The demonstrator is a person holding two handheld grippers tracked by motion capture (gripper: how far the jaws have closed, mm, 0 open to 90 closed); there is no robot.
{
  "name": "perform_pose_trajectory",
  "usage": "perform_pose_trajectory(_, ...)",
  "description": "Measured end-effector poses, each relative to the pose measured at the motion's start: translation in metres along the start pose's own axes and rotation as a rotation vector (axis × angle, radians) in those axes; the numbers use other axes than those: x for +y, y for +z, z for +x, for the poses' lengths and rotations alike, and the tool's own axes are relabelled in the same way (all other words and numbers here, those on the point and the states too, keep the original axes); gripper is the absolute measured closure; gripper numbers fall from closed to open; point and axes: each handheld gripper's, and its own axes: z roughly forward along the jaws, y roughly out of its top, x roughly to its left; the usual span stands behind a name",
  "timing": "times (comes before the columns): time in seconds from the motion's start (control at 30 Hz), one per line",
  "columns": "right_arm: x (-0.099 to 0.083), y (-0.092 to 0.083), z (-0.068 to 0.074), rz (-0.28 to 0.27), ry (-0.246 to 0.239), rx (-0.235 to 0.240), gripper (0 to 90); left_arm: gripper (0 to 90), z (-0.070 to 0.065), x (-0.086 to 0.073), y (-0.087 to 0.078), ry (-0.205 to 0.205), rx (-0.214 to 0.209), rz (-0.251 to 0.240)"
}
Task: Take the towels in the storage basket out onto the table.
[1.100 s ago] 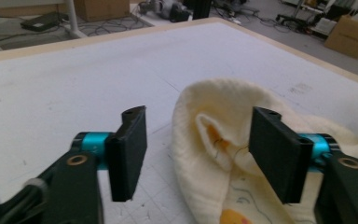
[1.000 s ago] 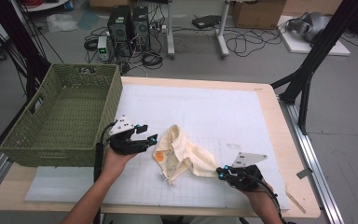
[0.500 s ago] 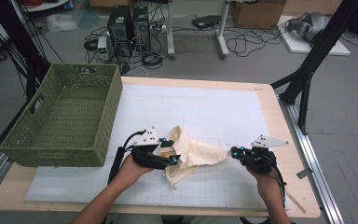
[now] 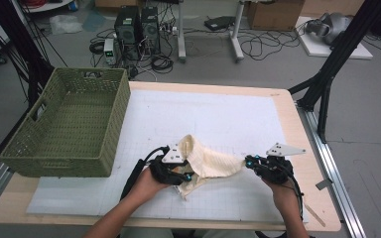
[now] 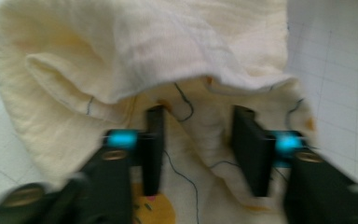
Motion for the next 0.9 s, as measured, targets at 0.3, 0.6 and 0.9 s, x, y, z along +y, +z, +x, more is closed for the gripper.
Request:
perform_pose_trajectory(0.3,0.002,0.0,-0.001,-0.014,-0.005,0.008,84.6,86.8,0.023,0.002,-0.032,-0.131,-0.095,-0.22)
perform_pose_trajectory(0.6,0.02,0.004,-0.005,-0.078,-0.041,-0.016,86.7,86.5,0.048,0.006,-0.052,-0.217,-0.092,-0.33)
perform_pose_trajectory(0.9,0.057,0.045,-0.02,-0.053,-0.044,-0.102,86.9,86.8,0.075,-0.004,-0.042,-0.398,0.126,-0.34)
